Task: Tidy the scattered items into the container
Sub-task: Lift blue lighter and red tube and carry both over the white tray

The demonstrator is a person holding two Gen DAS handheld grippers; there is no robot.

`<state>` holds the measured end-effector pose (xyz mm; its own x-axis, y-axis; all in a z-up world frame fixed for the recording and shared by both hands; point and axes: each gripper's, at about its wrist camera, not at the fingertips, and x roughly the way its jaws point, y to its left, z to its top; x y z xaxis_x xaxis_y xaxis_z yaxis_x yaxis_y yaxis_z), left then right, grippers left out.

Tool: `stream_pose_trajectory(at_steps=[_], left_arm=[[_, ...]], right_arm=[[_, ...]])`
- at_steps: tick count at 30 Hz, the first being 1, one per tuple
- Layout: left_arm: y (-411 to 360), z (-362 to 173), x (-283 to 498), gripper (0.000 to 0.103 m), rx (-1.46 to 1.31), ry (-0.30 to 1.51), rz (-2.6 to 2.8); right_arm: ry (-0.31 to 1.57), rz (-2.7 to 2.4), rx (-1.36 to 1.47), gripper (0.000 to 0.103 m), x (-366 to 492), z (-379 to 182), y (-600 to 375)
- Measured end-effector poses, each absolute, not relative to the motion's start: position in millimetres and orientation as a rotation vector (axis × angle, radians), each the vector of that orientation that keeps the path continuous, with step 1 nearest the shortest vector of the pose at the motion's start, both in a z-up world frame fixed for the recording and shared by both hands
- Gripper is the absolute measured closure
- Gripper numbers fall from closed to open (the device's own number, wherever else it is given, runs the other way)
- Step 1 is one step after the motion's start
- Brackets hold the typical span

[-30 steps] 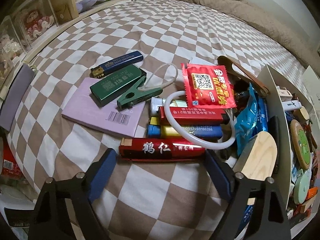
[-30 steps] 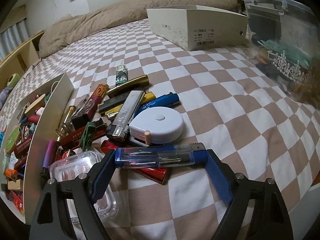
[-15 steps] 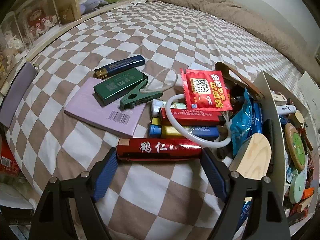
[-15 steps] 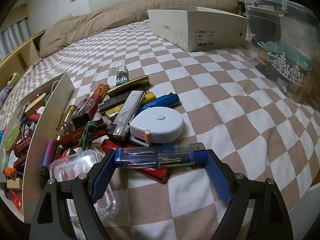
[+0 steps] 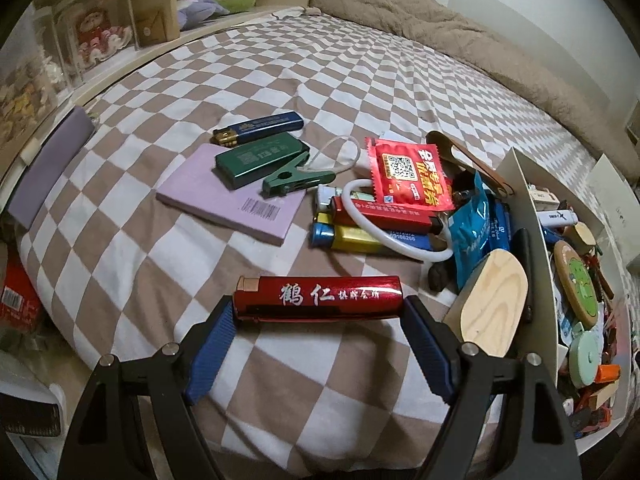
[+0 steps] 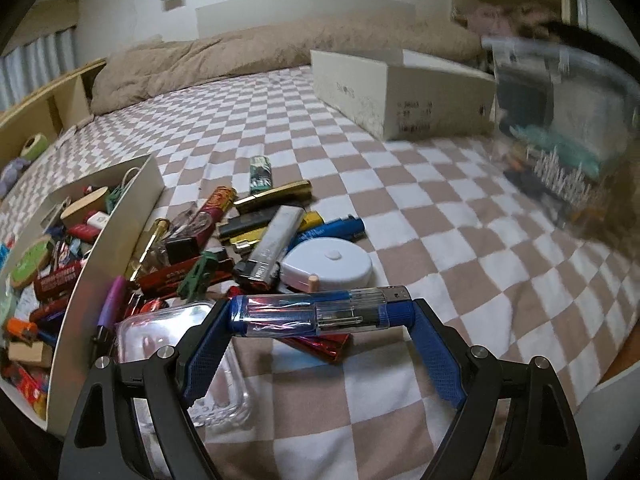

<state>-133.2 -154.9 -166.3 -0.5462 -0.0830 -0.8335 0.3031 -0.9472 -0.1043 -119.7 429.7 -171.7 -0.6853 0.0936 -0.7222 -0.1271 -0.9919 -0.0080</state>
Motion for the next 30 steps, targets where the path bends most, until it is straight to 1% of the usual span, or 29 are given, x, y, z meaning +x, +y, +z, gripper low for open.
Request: stream_pose_trajectory(at_steps=[3,5,8,13,15,18,19,25,30], left_arm=[[-158,-165,-129,0.020,1.348,0.379,-2.561],[-157,-161,-126,0.020,1.327,0.377,-2.564],[-149,-151,-121,0.020,1.264,0.311,-2.581],[-123,-138,-120,0.020,1.216,0.220,-2.663],[-114,-135,-120,0.020,1.202,0.166,-2.680],[-102,-128,-121,0.020,1.179,0.136,-2.718],[-99,-124,-119,0.020,1.174,0.149,-2.734],[-78,-107,-123,0.020,1.139,0.159,-2.809],[-59,-93,-127,0.020,1.075,0.131,-2.879]], right_arm=[[-0.018,2.790,-1.155,0.016,-117,-165,420],[-0.040,2.791,-1.128,0.016,-116,-159,416],[-0.045,2.795,-1.078,0.016,-114,-149,410],[-0.114,2.813,-1.043,0.016,-110,-141,393],[-0.077,2.841,-1.046,0.016,-108,-136,391],[0.108,2.909,-1.051,0.016,-108,-124,393],[0.129,2.918,-1.042,0.016,-108,-121,391],[0.172,2.997,-0.987,0.016,-113,-98,367],[0.120,3.061,-0.940,0.016,-117,-92,340]])
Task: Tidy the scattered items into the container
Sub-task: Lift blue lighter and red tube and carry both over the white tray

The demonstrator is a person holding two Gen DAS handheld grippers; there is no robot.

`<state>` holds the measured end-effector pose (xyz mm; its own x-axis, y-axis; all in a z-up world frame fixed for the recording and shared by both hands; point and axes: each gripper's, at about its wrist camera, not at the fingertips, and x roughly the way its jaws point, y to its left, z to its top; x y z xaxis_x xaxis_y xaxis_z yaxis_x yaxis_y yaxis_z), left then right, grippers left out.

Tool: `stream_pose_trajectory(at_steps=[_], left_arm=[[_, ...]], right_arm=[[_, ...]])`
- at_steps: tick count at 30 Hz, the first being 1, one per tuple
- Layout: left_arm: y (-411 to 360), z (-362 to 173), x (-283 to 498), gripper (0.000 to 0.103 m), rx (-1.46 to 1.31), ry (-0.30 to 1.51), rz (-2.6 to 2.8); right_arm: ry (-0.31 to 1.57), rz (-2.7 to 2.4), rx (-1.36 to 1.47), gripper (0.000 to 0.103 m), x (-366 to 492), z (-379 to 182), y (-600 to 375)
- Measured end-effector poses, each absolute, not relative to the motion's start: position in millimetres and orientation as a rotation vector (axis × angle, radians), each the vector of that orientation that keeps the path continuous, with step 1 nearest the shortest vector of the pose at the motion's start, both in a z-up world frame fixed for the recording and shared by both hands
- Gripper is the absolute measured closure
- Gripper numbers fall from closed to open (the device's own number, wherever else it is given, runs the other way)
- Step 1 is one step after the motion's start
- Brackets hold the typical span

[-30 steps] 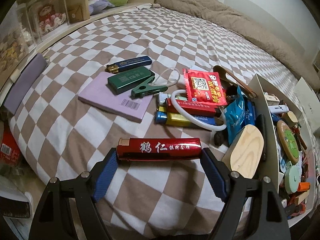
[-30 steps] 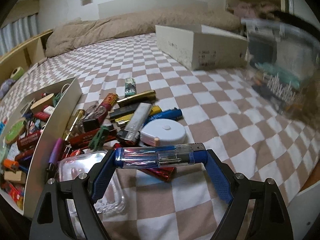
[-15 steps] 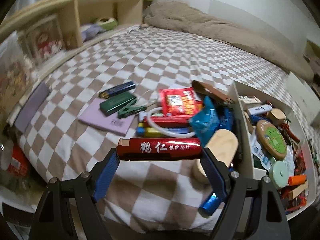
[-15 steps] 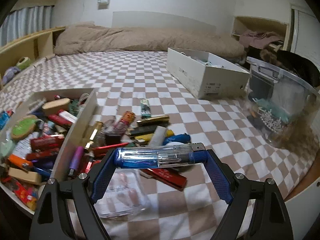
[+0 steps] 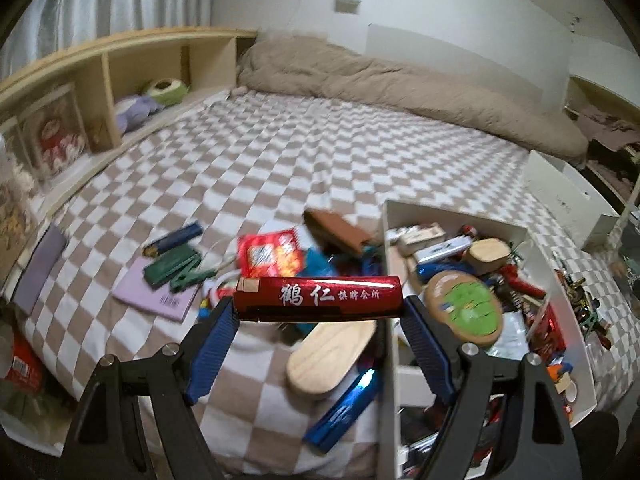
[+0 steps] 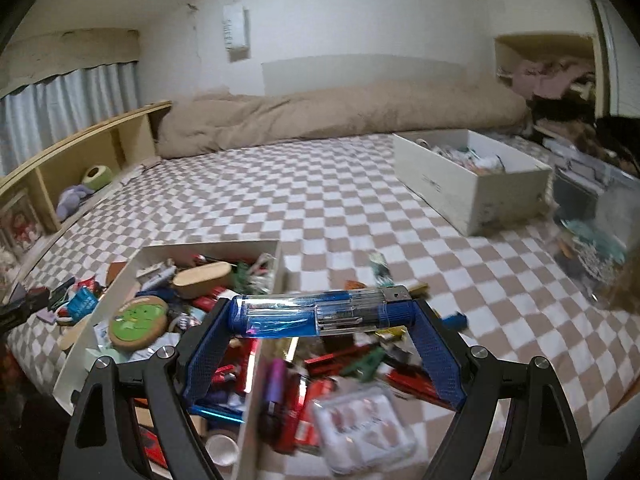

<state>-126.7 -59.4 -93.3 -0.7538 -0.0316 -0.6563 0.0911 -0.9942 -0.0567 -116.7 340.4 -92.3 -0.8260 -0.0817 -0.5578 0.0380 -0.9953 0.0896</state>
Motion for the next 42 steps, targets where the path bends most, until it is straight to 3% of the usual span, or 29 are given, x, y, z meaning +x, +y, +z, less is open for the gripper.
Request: stream_pose_trajectory(at_steps=[14,24,30,39,42], left_arm=[[-24,-111,-125,0.020,1.016,0.126,-3.055],[14,-112,-91,0.020,0.808,-0.061,-3.153],[30,-116,-82,0.020,0.887,-0.060,-3.177],[45,-128,-72,0.020,0.983,0.008,-3.188],[44,-130,-71,0.020,1.007,0.038,-3.179]], right_arm=[[0.047,-2.798,0.710,0.016,-98,-114,277],[0.120,-2.705,0.694,0.016,-82,-129,250],[0.066,-2.691,0.762,0.016,-83,-132,240],[-0.176,-2.673,0.923,0.016,-98,-140,243],[-0.161,-2.632,0.946,0.016,-106,-136,239]])
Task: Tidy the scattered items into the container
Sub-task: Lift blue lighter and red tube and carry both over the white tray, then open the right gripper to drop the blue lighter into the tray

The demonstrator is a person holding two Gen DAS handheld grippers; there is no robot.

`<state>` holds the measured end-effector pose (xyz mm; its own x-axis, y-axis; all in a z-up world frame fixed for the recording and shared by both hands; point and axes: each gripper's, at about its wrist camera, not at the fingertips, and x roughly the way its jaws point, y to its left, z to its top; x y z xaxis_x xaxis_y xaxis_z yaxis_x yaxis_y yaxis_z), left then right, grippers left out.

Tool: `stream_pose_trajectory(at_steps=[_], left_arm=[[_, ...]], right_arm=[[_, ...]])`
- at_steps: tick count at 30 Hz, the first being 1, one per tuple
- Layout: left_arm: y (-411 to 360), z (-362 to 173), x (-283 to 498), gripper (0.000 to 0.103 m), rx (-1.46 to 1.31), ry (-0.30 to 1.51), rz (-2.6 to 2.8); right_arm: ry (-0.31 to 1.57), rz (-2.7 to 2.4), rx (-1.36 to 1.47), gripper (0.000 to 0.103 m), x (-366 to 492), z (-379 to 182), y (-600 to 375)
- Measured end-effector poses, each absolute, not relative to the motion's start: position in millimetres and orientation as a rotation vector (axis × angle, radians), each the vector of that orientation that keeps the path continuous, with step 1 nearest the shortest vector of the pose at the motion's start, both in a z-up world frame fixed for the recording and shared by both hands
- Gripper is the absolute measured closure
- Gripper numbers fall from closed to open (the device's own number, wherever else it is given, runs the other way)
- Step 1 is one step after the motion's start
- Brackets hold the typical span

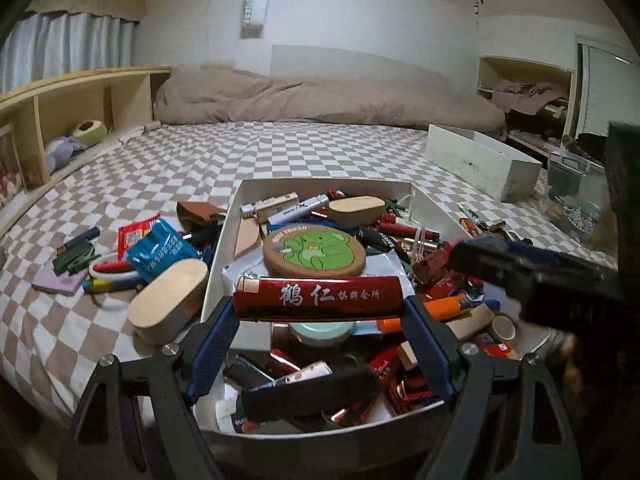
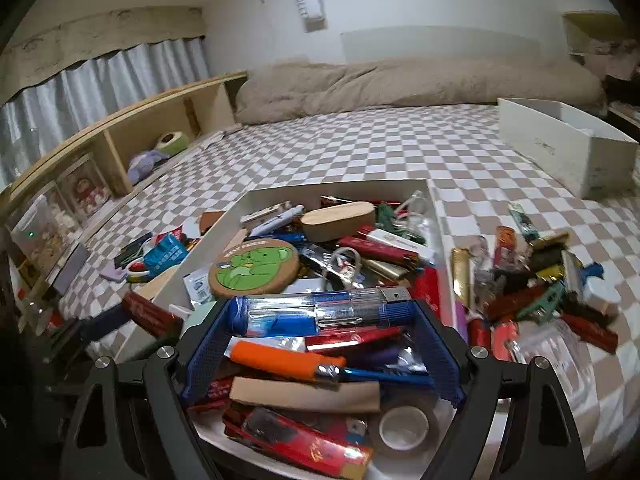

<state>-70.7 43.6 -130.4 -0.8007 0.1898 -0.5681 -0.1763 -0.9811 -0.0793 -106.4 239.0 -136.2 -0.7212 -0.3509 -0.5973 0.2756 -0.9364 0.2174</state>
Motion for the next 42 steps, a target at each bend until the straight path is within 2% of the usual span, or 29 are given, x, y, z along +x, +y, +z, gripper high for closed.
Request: stream_pose_trajectory(at_steps=[8,12,13,14,15,24,29,42], left_arm=[[48,-141,-65,0.020,-0.935,-0.062,2.770],[52,-143,-62,0.020,-0.943,-0.062,2.752],[52,-144,-62,0.020,-0.945,-0.063,2.748],[53,-144,-62,0.020,-0.946,-0.061,2.745],[54,-145,-63,0.020,-0.948,-0.058,2.742],[54,-145,-66,0.020,-0.977,-0.114,2.706],[58,-146,-70,0.020,-1.031,-0.173,2.652],[59,-151,-84,0.020,-1.188,-0.207,2.598]], right_arm=[[0.068,-2.384,1.061,0.016,-142,-133,206],[0.119,-2.364,1.068,0.015,-154,-128,198],[0.110,-2.373,1.068,0.012,-156,-127,199],[0.090,-2.389,1.069,0.002,-159,-126,201],[0.058,-2.412,1.064,0.000,-160,-124,205],[-0.280,-2.466,1.068,0.000,-157,-120,249],[-0.375,-2.481,1.090,0.000,-145,-124,264],[-0.343,-2.511,1.093,0.000,-121,-125,265]])
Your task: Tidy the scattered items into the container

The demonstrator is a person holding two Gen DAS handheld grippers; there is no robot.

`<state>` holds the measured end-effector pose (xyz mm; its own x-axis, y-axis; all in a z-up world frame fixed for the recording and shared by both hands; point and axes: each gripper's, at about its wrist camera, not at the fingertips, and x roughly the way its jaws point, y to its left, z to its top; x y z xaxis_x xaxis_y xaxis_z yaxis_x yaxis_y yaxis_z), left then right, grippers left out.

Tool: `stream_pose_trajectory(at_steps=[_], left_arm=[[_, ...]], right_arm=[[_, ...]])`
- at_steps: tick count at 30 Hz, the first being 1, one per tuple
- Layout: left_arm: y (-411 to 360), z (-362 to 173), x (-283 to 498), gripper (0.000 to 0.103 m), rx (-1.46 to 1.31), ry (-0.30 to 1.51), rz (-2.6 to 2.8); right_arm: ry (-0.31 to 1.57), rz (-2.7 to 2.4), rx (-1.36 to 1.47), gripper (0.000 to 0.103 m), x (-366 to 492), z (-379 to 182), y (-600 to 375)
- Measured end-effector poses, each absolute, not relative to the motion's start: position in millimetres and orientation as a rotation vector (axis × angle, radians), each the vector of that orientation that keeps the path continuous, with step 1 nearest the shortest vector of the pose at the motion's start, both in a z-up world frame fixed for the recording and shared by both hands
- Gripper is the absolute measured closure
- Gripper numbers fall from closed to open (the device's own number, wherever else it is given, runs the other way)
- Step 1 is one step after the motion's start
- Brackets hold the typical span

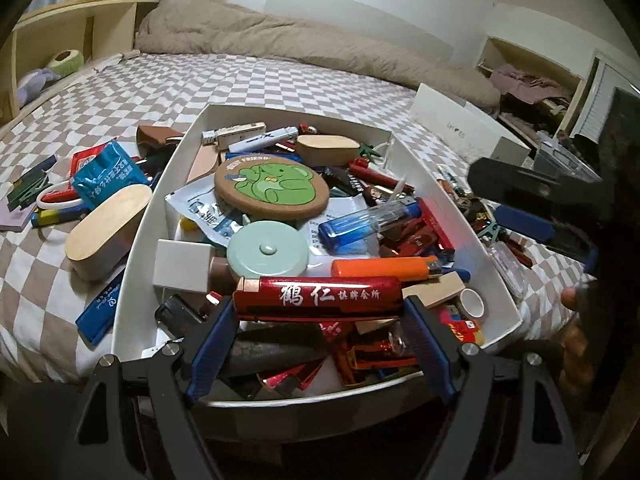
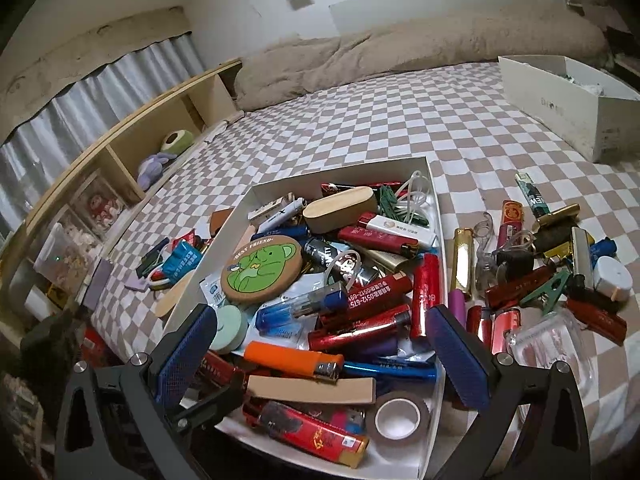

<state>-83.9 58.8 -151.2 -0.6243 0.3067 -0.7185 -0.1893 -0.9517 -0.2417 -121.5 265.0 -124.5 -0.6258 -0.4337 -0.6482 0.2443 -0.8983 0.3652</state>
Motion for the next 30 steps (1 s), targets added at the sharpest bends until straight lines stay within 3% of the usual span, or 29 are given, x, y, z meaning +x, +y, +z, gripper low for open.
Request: stream_pose_trajectory(at_steps=[18,30], left_arm=[[54,-167,-118,0.020,-1.338,-0.220,2.533],[62,-162,-95,0.020,-1.322,-0.087,2.557]], right_arm=[[-0.413,-2.531,1.108,0.000,-111,-131,280],[-0.414,-2.527,1.107,0.000,-97,-128,279]])
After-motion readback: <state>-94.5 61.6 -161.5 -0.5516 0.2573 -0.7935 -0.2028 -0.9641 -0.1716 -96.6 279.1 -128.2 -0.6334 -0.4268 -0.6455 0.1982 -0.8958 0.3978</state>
